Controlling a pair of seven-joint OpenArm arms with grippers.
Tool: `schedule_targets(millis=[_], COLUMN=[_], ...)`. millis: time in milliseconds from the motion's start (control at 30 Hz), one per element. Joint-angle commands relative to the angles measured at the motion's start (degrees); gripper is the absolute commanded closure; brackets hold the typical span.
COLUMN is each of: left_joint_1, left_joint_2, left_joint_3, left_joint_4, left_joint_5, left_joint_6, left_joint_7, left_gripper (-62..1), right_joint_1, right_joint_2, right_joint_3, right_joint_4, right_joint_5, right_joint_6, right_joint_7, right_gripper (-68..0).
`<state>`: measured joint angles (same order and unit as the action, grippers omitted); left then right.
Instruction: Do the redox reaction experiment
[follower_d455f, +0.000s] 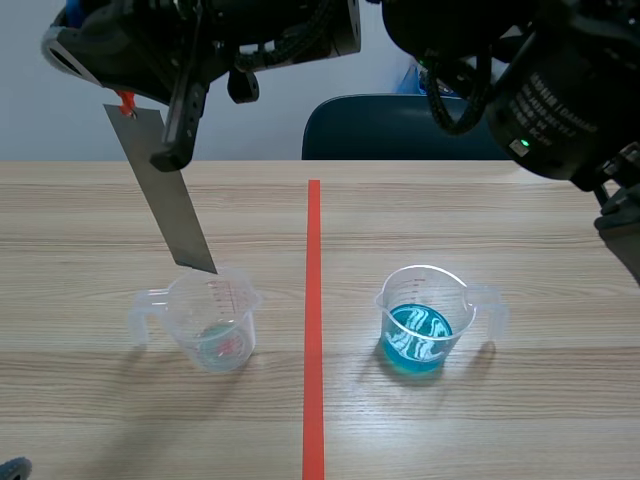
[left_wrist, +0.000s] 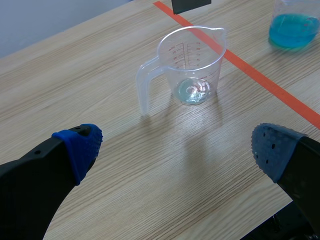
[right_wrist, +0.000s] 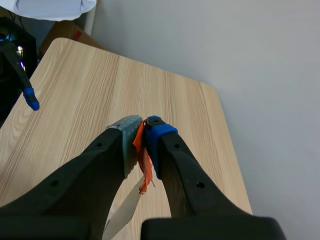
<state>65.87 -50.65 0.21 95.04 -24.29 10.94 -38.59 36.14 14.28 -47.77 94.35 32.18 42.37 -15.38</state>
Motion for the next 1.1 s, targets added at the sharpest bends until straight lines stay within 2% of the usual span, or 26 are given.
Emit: schedule_targets(millis=[0,167,1067], left_joint_1=[0.0,0.0,-0.2], left_joint_2=[0.1,0.1,0.1], left_joint_3=[-0.3,-0.3,-0.3], left_joint_4=[1.3,1.3,1.3], left_joint_5=[-0.1,-0.1,-0.1], left_joint_6=[0.1,0.1,0.1], left_joint_7=[-0.8,-0.8,-0.8], left_gripper=[-62.3,-62.3,-62.3], right_joint_1=[0.8,0.8,0.8], right_joint_2=[-0.7,-1.4,-1.4], right_joint_3=[0.1,0.1,0.1], right_joint_4=[0.8,0.8,0.8], right_joint_5=[0.4,0.4,0.4], right_joint_6=[0.4,0.4,0.4], right_joint_7=[0.0,-1.6,-2.3], right_gripper=[-0.6,-0.6,-0.6])
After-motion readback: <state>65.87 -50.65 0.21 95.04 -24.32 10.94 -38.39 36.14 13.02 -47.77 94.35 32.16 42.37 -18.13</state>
